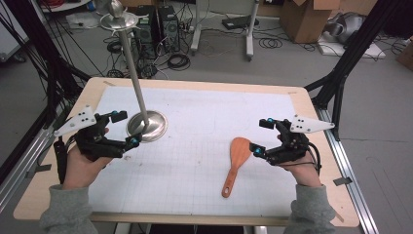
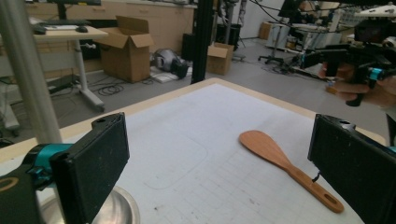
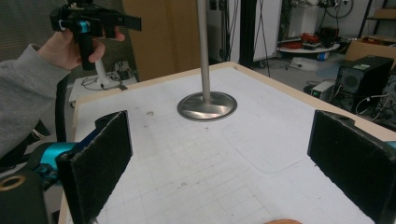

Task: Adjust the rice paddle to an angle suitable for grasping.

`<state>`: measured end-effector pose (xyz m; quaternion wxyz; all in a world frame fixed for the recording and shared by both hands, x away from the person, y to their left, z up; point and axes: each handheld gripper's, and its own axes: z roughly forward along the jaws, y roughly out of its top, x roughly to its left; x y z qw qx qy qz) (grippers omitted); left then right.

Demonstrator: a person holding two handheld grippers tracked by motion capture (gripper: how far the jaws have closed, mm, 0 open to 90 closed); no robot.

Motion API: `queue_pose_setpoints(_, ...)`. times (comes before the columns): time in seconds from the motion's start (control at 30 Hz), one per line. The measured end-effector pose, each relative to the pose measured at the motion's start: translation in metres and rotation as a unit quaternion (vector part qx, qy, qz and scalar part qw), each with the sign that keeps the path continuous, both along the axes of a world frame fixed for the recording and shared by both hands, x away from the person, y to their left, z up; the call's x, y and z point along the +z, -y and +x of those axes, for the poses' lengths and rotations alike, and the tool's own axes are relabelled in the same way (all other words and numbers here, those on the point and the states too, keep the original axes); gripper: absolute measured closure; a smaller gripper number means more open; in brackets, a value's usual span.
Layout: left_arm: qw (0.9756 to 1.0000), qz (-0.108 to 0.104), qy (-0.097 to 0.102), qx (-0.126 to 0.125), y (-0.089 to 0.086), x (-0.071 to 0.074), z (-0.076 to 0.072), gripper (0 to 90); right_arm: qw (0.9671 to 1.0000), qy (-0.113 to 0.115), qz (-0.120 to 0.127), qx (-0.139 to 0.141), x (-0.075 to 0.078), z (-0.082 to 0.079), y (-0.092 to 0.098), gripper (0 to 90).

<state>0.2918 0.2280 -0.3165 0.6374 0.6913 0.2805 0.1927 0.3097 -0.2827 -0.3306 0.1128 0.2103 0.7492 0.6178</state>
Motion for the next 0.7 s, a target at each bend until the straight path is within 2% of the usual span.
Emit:
queue_pose_setpoints(0.17,1.0000,-0.004,-0.001,0.007,-0.001,-0.001,0.001,2.3,0.9999,-0.010,-0.004,0.002,-0.004,0.003,-0.004,7.1)
queue_pose_setpoints(0.2,1.0000,-0.002,-0.001,0.007,-0.001,-0.001,0.001,2.3,0.9999,-0.011,-0.007,0.007,-0.005,0.004,-0.005,15.4)
queue_pose_setpoints(0.3,1.0000,0.000,-0.002,0.006,-0.001,-0.001,0.001,2.3,0.9997,-0.019,-0.009,0.014,-0.008,0.005,-0.007,17.3)
queue_pose_setpoints(0.47,1.0000,0.000,-0.004,0.004,-0.001,-0.001,0.000,2.3,0.9993,-0.025,-0.021,0.020,-0.012,0.007,-0.011,28.7)
queue_pose_setpoints(0.5,1.0000,0.000,-0.004,0.004,-0.001,-0.001,0.000,2.3,0.9993,-0.025,-0.021,0.020,-0.012,0.007,-0.011,28.7)
queue_pose_setpoints(0.53,1.0000,0.002,-0.003,0.004,-0.001,-0.001,0.000,2.3,0.9988,-0.028,-0.040,0.009,-0.013,0.007,-0.014,34.4)
queue_pose_setpoints(0.57,1.0000,0.002,-0.003,0.004,-0.001,-0.001,0.000,2.3,0.9988,-0.028,-0.040,0.009,-0.013,0.007,-0.014,34.4)
queue_pose_setpoints(0.6,1.0000,0.001,-0.003,0.005,-0.001,-0.001,-0.001,2.3,0.9978,-0.031,-0.058,0.001,-0.016,0.009,-0.016,39.5)
queue_pose_setpoints(0.63,1.0000,0.001,-0.003,0.005,-0.001,-0.001,-0.001,2.3,0.9976,-0.036,-0.060,-0.003,-0.017,0.009,-0.017,39.5)
queue_pose_setpoints(0.7,1.0000,0.001,-0.003,0.006,-0.002,-0.001,-0.001,2.3,0.9973,-0.038,-0.062,-0.006,-0.019,0.012,-0.018,47.4)
